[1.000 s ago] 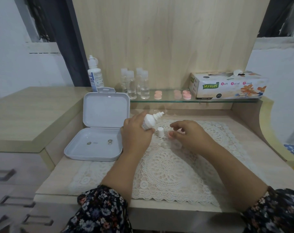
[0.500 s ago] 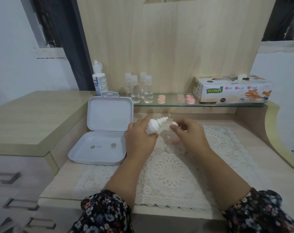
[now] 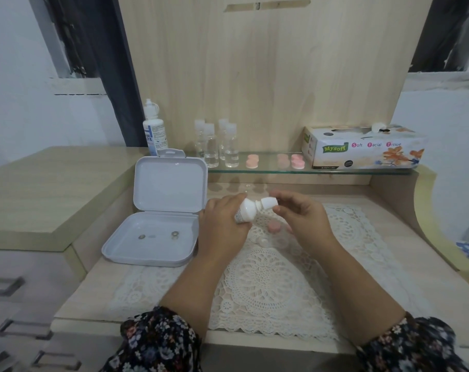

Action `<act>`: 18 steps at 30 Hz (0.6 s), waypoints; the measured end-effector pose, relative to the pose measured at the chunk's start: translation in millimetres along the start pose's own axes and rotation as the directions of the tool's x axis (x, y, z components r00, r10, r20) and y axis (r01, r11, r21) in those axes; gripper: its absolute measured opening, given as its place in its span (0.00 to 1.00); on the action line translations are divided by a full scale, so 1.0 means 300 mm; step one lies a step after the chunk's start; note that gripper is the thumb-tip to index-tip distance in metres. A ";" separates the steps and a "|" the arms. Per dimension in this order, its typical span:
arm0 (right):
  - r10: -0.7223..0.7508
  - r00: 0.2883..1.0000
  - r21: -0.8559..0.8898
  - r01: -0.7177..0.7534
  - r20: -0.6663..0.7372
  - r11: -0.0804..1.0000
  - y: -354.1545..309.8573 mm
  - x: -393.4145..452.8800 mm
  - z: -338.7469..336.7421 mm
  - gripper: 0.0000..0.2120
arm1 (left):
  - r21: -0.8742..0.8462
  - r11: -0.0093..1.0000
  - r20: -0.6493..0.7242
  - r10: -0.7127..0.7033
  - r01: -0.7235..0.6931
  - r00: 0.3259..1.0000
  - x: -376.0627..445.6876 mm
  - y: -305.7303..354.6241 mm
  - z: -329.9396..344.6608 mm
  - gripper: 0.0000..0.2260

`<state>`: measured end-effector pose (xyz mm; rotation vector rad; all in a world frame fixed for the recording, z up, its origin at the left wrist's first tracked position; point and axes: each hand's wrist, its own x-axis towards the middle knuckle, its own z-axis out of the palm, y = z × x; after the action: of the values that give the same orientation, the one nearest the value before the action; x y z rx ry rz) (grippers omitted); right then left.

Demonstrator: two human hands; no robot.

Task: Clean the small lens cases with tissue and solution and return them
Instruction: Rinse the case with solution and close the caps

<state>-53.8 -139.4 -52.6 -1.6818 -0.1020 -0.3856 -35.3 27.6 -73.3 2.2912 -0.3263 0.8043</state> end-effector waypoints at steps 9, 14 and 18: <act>-0.042 0.998 -0.289 0.026 -0.050 0.957 -0.010 -0.018 -0.004 0.19 | -0.021 0.999 0.001 0.041 -0.040 0.999 -0.001 -0.001 0.003 0.26; -0.140 0.990 -0.308 0.131 -0.008 0.943 -0.027 -0.033 -0.006 0.06 | -0.017 0.999 -0.017 0.044 -0.044 0.999 0.003 -0.001 0.003 0.27; -0.151 0.987 -0.398 0.156 0.044 0.904 -0.023 -0.030 -0.001 0.05 | -0.012 0.998 -0.018 0.061 -0.061 0.998 0.003 -0.005 0.006 0.26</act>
<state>-64.3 -137.3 -48.7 -2.0901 -0.1754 -0.5426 -33.2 27.6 -74.6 2.2708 -0.3932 0.8503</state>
